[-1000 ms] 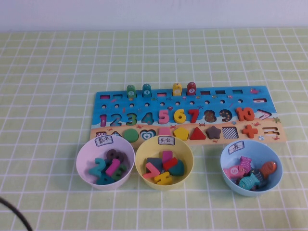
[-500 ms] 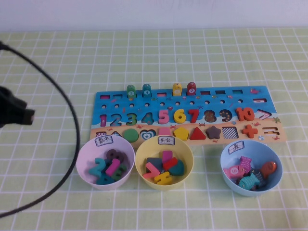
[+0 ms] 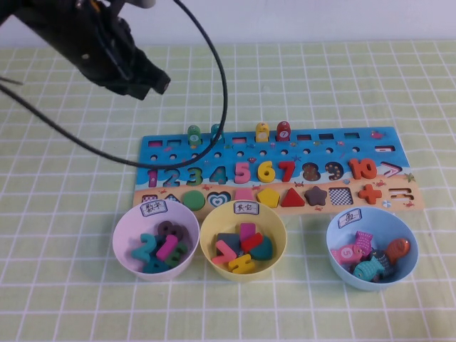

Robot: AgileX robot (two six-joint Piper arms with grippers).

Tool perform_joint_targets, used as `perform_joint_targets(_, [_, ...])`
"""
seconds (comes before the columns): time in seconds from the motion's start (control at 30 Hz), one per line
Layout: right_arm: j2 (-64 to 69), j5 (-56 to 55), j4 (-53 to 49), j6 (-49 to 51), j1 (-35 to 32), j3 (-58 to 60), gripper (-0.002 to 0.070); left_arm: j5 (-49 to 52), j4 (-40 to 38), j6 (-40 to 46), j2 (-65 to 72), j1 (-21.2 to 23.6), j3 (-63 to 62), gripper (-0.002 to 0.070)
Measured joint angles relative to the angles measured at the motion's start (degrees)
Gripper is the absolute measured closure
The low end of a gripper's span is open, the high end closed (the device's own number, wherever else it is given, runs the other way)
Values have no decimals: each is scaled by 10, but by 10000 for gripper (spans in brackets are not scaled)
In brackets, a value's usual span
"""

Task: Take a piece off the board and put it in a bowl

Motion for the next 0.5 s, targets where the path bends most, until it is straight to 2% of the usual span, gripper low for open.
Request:
perform_joint_targets(0.2, [0,0,0,0,0,0,694,24,25,-10,115,-25,-126,678])
perform_joint_targets(0.5, [0,0,0,0,0,0,694,24,49,-35,242,-45,-206,678])
